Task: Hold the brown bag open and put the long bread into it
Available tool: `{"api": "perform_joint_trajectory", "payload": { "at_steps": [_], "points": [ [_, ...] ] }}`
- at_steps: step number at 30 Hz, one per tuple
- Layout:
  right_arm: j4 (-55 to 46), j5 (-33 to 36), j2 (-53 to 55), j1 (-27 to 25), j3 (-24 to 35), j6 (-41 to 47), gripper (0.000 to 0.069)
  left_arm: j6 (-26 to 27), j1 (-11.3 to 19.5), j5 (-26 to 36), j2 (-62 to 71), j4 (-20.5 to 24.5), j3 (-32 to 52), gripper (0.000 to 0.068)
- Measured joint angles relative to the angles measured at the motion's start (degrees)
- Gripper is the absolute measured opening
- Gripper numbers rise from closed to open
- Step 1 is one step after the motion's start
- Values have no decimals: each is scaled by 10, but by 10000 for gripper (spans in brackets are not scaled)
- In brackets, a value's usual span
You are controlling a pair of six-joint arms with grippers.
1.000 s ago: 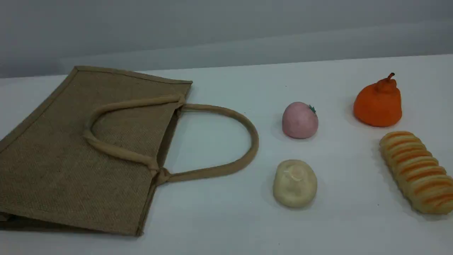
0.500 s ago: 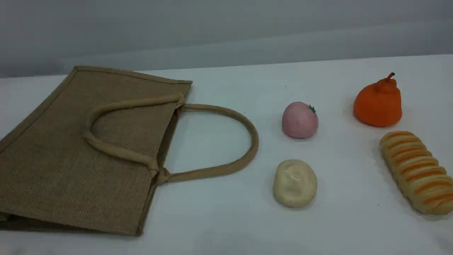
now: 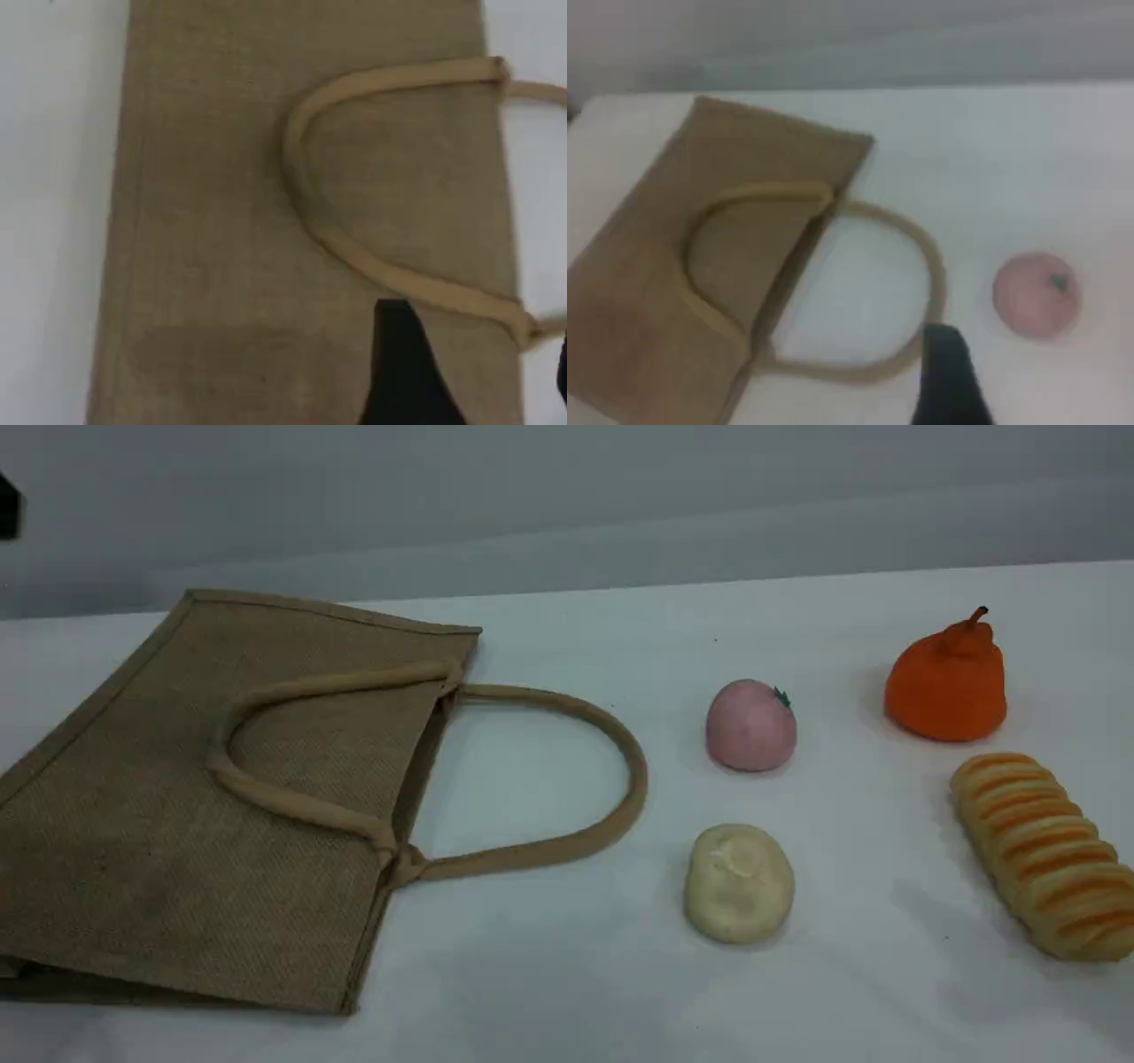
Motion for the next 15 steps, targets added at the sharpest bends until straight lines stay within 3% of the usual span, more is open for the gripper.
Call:
{"api": "perform_joint_trajectory", "payload": {
  "at_steps": [10,15],
  "points": [
    [141,0,82,0,0,-139,396,-106,0,-22,183,115,-78,372],
    [180,0,82,0,0,-171,396,-114,0,-29,260,121,-106,372]
  ]
}}
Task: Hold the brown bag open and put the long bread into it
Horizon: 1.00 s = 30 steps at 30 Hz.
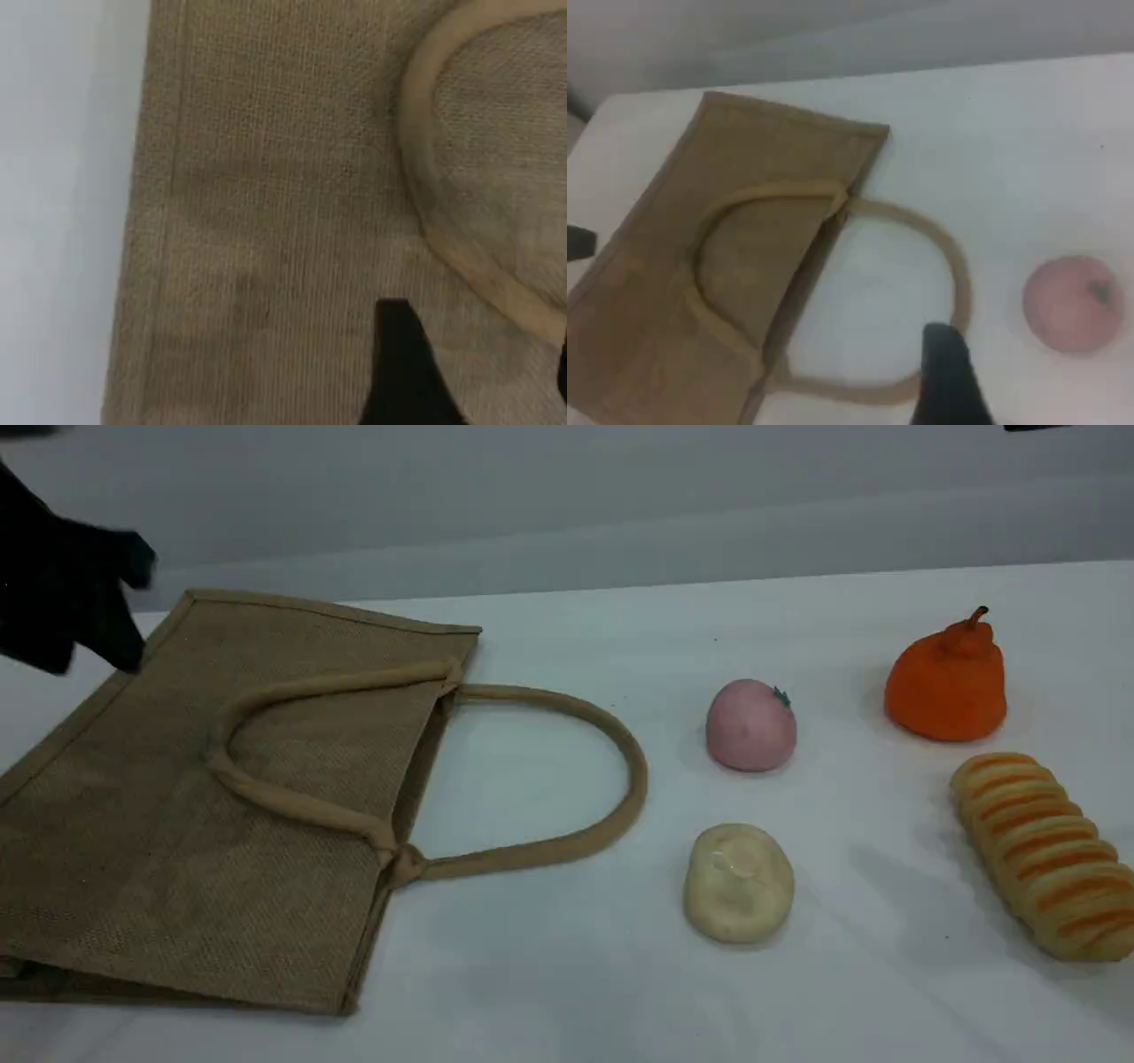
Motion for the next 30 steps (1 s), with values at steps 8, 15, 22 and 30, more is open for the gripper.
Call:
{"api": "perform_joint_trajectory", "payload": {
  "at_steps": [8,15,22,30],
  "points": [
    [1,1,0,0,0,-1,396,-31,0,-4,74,28,-54,372],
    [4,-8,0,0,0,-4,396,-31,0,-5,130,27,-83,372],
    [4,-8,0,0,0,-4,396,-32,0,-22,172,24,-89,372],
    [6,-8,0,0,0,-5,396,-56,-1,-57,209,23,-91,372]
  ]
}}
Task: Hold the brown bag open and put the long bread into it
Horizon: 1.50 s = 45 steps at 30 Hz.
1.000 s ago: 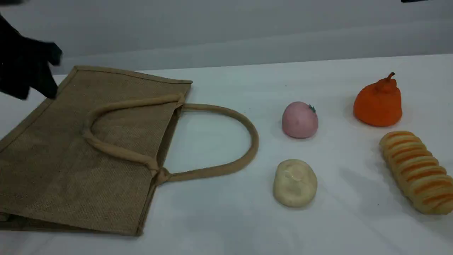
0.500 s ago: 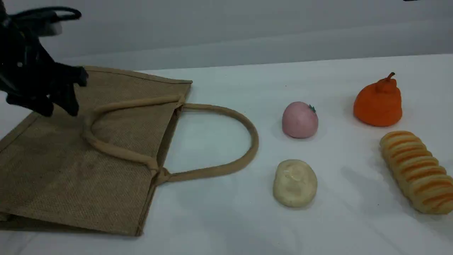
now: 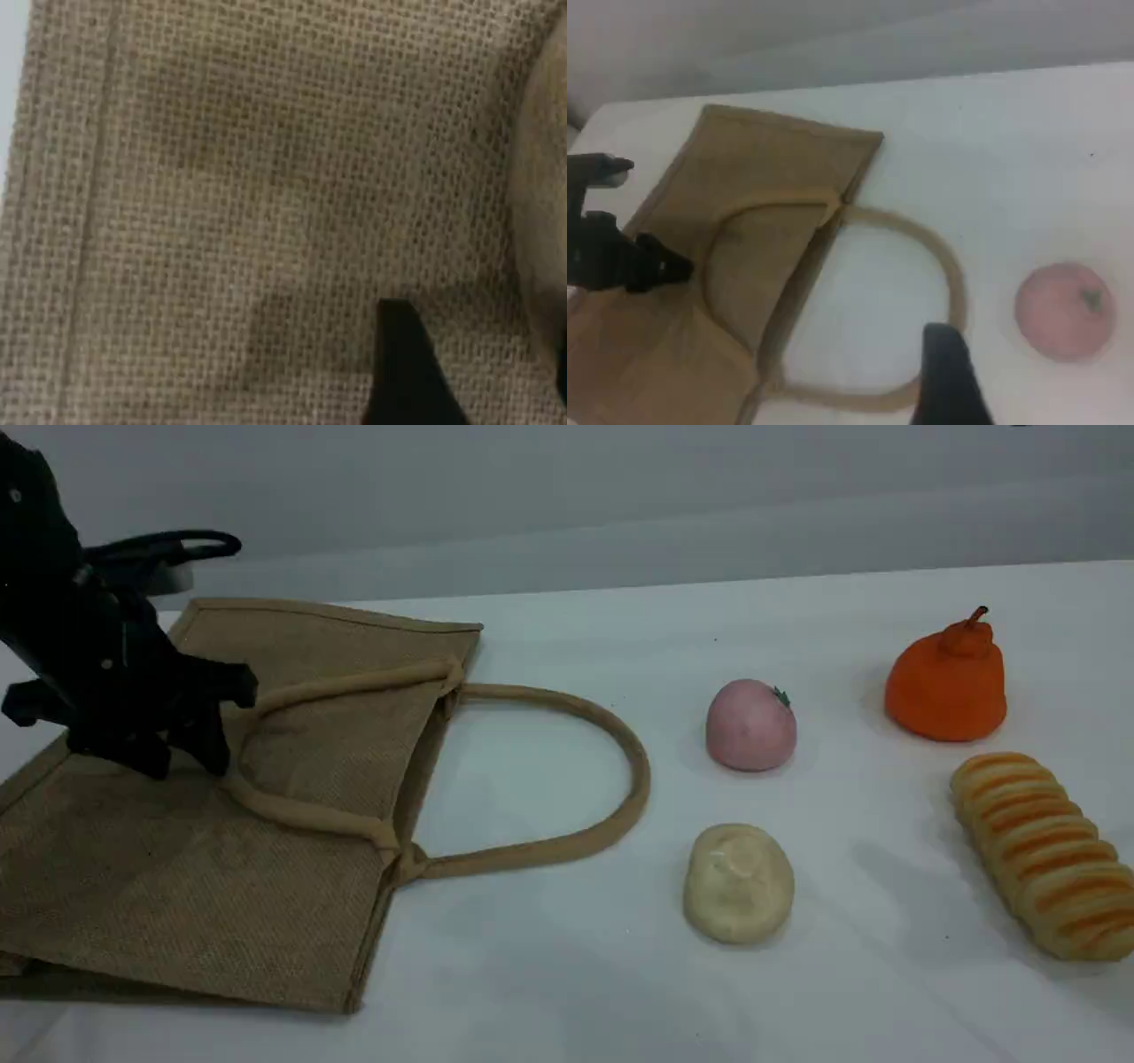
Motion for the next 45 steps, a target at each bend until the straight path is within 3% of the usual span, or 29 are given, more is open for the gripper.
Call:
{"api": "perform_joint_trajectory", "payload": {
  "at_steps": [12,37,41,45],
  "points": [
    [4,1,0,0,0,1,396,-28,0,12,3,-5,-16,371],
    [8,1,0,0,0,-1,396,-21,-11,15,73,2,-56,362],
    [8,1,0,0,0,-1,396,-21,-11,20,74,4,-56,294],
    [8,1,0,0,0,-1,396,-25,-11,31,75,0,-56,143]
  ]
}}
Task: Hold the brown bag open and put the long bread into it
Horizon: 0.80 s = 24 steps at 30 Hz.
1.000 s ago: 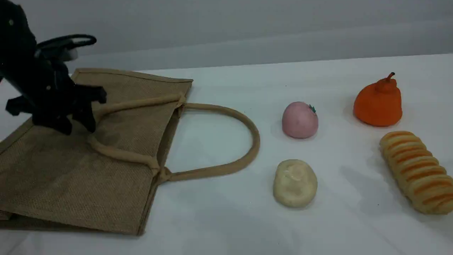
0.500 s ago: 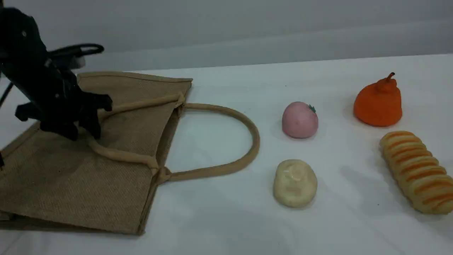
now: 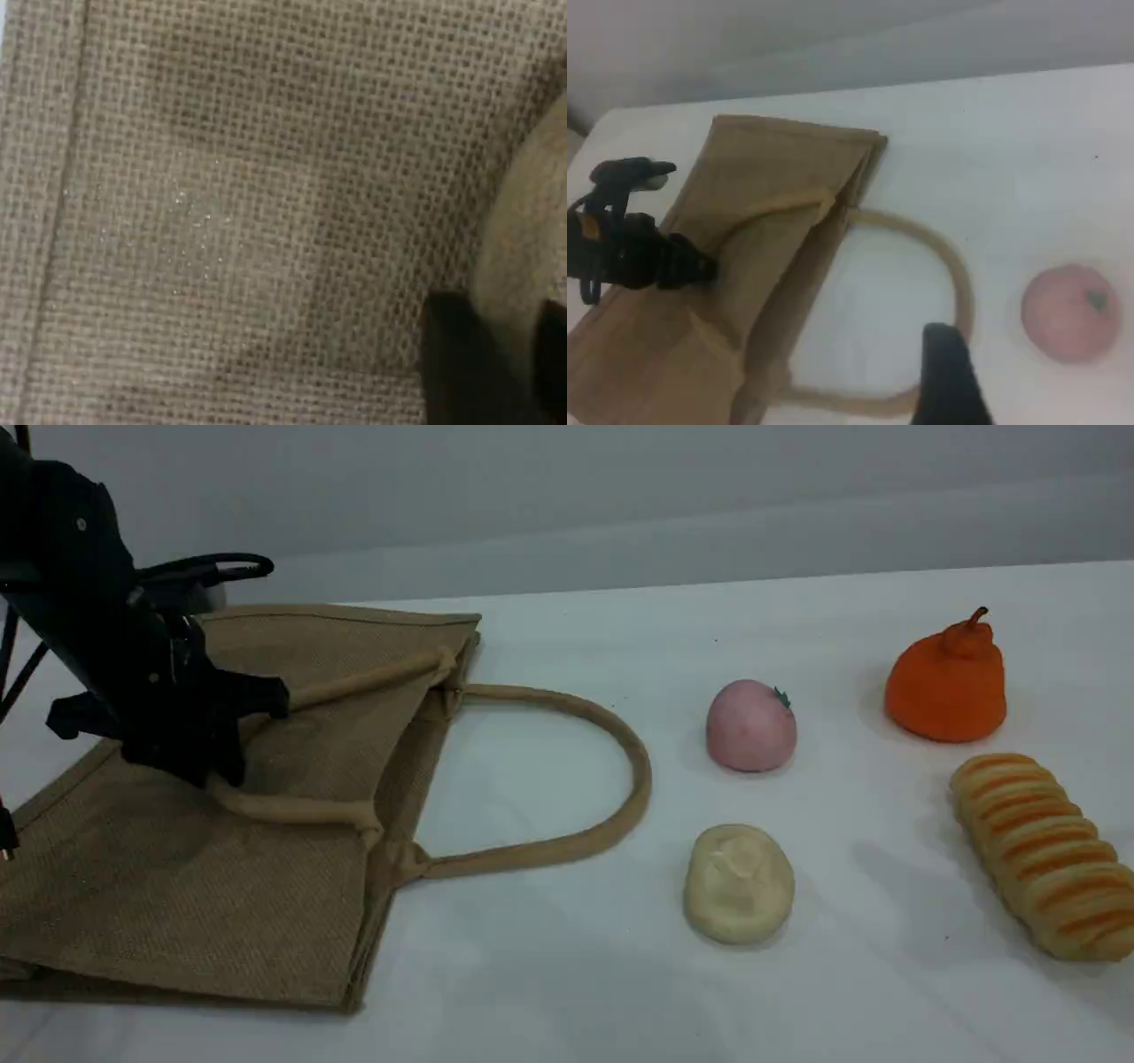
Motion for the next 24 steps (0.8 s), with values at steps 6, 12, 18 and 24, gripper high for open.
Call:
{"api": "perform_joint_trajectory", "payload": {
  "at_steps": [6,12,18,24],
  "points": [
    [0,0,0,0,0,0,396,1,-4,88,-16,-4,-13,91],
    [0,-1,0,0,0,-1,396,18,-4,113,-99,-2,-42,91],
    [0,0,0,0,0,0,396,61,-4,161,-212,-3,-88,91],
    [0,0,1,0,0,-9,396,134,-4,218,-310,-60,-117,91]
  ]
}}
